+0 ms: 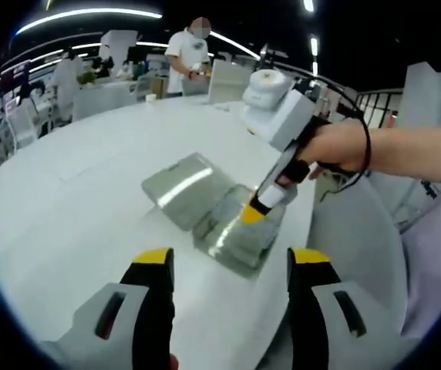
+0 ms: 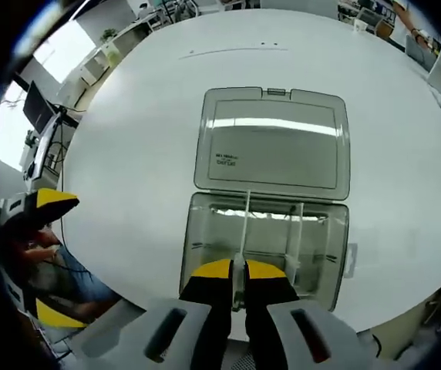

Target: Insert the divider into the dual guide fixture by aligning both edges with the guide slots and pushing it downward to the bottom, including one-sided entry, uneven engagement, binding, and posture correction.

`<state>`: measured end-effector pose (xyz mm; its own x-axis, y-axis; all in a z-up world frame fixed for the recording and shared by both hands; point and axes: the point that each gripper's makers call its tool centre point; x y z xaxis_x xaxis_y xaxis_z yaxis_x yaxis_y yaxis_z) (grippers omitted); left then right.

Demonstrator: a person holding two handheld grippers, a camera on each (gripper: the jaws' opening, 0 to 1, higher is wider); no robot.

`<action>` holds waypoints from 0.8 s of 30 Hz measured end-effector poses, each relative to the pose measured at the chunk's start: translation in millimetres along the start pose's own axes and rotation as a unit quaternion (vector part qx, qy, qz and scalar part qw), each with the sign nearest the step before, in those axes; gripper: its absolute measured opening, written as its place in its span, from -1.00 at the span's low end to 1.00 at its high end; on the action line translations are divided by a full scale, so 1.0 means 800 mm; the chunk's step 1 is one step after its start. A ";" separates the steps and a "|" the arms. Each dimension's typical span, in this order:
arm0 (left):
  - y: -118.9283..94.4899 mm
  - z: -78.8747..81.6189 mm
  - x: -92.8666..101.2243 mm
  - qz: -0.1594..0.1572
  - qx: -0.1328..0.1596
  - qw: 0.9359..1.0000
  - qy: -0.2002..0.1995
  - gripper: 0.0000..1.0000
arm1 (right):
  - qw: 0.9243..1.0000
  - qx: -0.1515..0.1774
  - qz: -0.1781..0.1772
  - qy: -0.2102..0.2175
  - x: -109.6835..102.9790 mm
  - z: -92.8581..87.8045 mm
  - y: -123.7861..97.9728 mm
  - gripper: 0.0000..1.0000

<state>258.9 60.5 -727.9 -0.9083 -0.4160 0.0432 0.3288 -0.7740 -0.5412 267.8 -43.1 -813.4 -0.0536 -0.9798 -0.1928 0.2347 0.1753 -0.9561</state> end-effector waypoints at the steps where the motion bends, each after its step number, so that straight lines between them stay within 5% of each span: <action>1: 0.000 0.000 0.000 0.000 0.000 1.000 -0.001 0.15 | 1.000 -0.001 0.000 0.000 0.000 0.000 0.001 -1.00; 24: 0.005 -0.007 -0.001 -0.004 -0.002 1.000 -0.006 0.13 | 1.000 -0.006 -0.005 -0.013 0.001 0.000 0.004 -1.00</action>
<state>259.7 60.6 -734.7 -0.9076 -0.4158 0.0582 0.3205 -0.7756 -0.5438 268.6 -43.1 -816.4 -0.0313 -0.9834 -0.1785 0.2231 0.1672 -0.9603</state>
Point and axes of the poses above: the point that each gripper's makers call its tool centre point, and the gripper's own axes: y roughly forward along the fingers, x roughly to its right, z roughly out of its top, and after that the axes turned 11 degrees about y, right-handed
